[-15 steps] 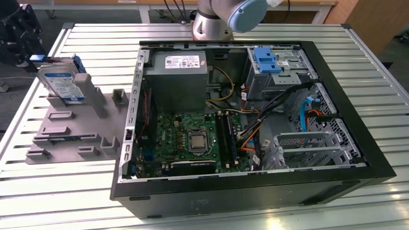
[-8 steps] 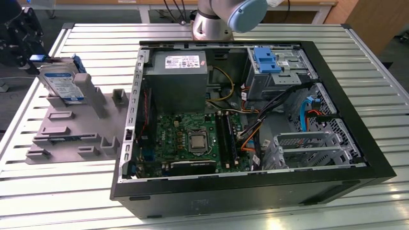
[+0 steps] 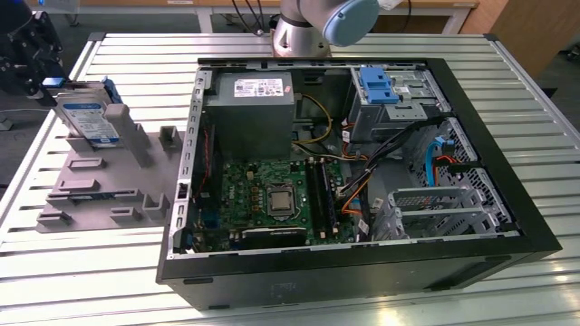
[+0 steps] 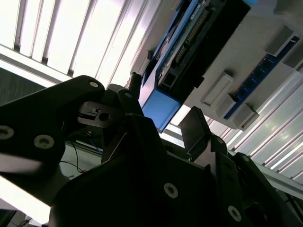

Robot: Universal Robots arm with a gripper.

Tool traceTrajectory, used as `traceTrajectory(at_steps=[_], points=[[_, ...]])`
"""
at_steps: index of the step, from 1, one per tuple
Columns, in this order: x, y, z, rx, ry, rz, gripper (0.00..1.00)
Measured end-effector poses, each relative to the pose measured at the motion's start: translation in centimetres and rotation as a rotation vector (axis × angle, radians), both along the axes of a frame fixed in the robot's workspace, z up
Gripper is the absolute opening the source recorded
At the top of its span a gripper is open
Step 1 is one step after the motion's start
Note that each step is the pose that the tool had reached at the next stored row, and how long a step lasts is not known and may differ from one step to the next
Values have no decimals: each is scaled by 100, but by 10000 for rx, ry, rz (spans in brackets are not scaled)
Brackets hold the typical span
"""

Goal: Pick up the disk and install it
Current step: 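Pick up the disk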

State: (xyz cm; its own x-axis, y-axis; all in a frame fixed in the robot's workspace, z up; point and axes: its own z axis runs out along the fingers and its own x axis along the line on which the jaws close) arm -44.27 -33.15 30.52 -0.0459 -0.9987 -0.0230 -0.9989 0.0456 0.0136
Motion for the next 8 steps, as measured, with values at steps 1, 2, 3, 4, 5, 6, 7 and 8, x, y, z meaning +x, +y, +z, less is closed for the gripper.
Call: traceTrajectory(at_steps=[1, 2, 3, 4, 5, 6, 7, 8], points=[[0, 3, -4, 0, -1, 0, 60], [0, 5, -7, 0, -1, 1, 60], [0, 8, -11, 0, 0, 1, 60], [0, 12, -16, 0, 0, 0, 60], [-1, 17, -22, 0, 0, 0, 60], [-1, 20, -29, 0, -1, 1, 60], [-2, 22, -37, 1, -2, 1, 60], [-4, 24, -46, 0, -2, 2, 60]])
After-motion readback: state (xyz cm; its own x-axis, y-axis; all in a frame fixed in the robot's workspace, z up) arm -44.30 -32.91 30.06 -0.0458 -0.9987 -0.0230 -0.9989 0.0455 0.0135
